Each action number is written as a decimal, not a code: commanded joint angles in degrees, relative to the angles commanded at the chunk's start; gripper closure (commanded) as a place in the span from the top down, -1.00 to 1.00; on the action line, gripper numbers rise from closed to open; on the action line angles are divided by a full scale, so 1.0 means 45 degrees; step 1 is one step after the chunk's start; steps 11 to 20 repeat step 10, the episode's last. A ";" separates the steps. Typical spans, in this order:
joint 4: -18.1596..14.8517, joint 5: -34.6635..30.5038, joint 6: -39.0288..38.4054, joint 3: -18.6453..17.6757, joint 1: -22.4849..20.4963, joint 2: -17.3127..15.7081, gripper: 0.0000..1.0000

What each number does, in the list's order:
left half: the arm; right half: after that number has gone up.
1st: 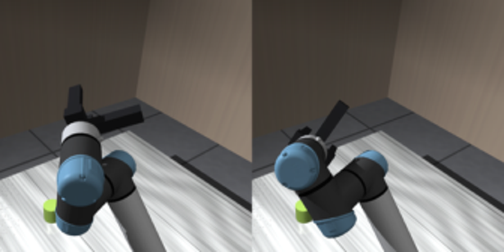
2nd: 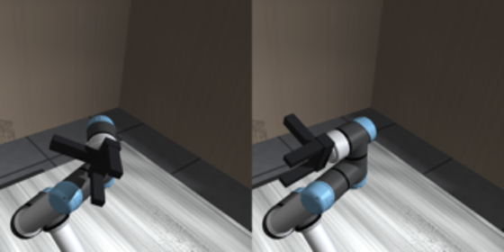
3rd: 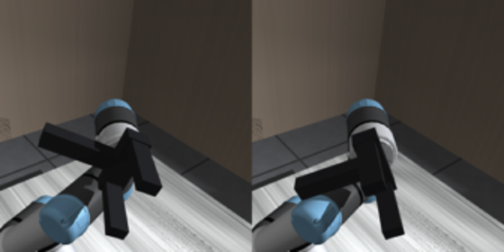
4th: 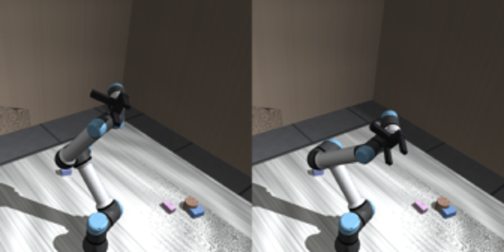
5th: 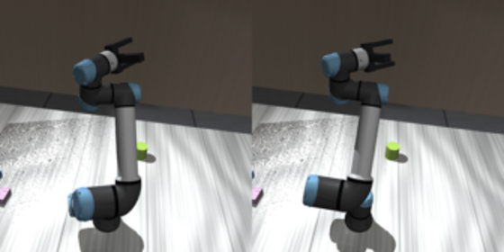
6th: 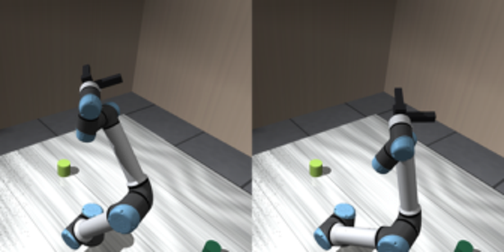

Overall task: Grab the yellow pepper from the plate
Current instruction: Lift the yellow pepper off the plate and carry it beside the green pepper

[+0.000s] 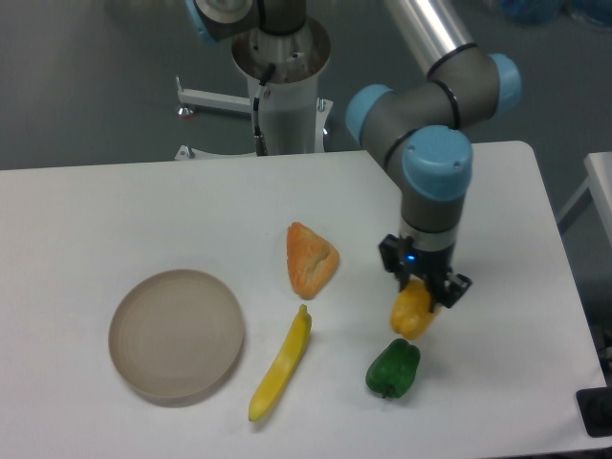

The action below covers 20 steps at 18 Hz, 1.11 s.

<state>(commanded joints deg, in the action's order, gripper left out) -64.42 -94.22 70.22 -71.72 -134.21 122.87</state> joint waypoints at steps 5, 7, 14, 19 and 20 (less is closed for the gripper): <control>0.0000 0.0117 0.0020 0.0040 -0.0039 0.0001 0.04; 0.0019 0.0117 0.0020 0.0040 -0.0059 0.0000 0.04; 0.0020 0.0117 0.0000 0.0118 -0.0059 0.0001 0.04; 0.0020 0.0117 0.0000 0.0118 -0.0059 0.0001 0.04; 0.0020 0.0117 0.0000 0.0118 -0.0059 0.0001 0.04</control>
